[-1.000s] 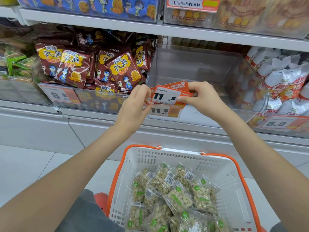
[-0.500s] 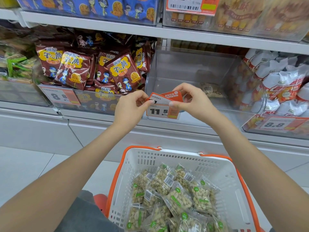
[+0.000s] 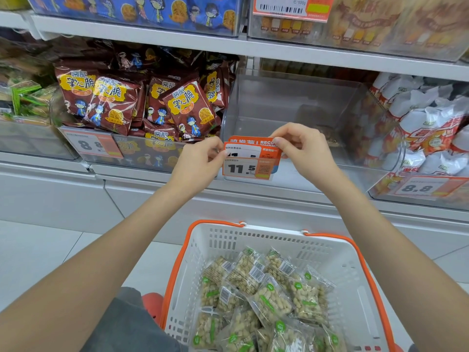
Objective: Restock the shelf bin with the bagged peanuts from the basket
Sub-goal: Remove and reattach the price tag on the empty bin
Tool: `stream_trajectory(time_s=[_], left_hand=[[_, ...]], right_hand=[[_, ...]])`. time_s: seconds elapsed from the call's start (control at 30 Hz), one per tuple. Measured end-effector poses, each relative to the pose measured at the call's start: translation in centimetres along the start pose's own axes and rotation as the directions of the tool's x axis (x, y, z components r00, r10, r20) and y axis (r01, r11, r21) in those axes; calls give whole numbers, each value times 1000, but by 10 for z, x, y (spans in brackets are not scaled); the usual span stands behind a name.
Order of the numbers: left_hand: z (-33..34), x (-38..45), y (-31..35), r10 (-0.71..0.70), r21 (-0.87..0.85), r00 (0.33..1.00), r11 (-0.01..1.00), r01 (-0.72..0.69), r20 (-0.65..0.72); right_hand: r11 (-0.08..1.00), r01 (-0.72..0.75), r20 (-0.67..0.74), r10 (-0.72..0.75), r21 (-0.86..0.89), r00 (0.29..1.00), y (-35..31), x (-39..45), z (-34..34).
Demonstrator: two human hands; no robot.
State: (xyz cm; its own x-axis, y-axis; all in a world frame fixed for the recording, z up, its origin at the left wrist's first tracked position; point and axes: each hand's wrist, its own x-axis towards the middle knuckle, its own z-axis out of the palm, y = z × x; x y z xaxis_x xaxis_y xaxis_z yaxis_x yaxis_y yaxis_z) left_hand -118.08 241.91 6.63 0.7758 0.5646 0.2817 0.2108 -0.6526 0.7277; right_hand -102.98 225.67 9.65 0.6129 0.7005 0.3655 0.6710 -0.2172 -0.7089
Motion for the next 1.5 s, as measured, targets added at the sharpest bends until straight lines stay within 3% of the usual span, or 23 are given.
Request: stream_trajectory(time_s=[0.1, 0.3, 0.53, 0.73, 0.93, 1.1, 1.27, 1.4, 1.5], left_hand=[[-2, 0, 6, -6, 12, 999, 1000, 5, 32], [-1, 3, 6, -152, -60, 988, 986, 153, 15], [8, 9, 10, -412, -324, 911, 858, 398, 28], [12, -2, 13, -323, -347, 935, 902, 258, -146], [18, 3, 10, -425, -500, 903, 797, 340, -64], [19, 4, 10, -385, -467, 917, 833, 297, -104], [17, 7, 12, -438, -527, 898, 774, 350, -45], [18, 6, 12, -413, -477, 908, 815, 330, -77], [17, 5, 10, -368, -445, 925, 847, 292, -93]], right_hand=[[1000, 16, 11, -16, -9, 1000, 0, -1, 3], [997, 28, 39, -25, -76, 999, 2, -4, 7], [995, 4, 56, 1, -98, 998, 6, -3, 8], [999, -8, 50, 10, -49, 999, 6, -4, 6], [1000, 21, -3, -21, -17, 1000, 5, -7, 10], [999, -1, 10, 2, -44, 1000, 3, -6, 12], [995, -26, 77, 33, -96, 996, 2, -7, 13], [986, -72, 117, 90, -148, 989, -3, -2, 12], [985, -112, 233, 141, -133, 962, -9, 4, 6]])
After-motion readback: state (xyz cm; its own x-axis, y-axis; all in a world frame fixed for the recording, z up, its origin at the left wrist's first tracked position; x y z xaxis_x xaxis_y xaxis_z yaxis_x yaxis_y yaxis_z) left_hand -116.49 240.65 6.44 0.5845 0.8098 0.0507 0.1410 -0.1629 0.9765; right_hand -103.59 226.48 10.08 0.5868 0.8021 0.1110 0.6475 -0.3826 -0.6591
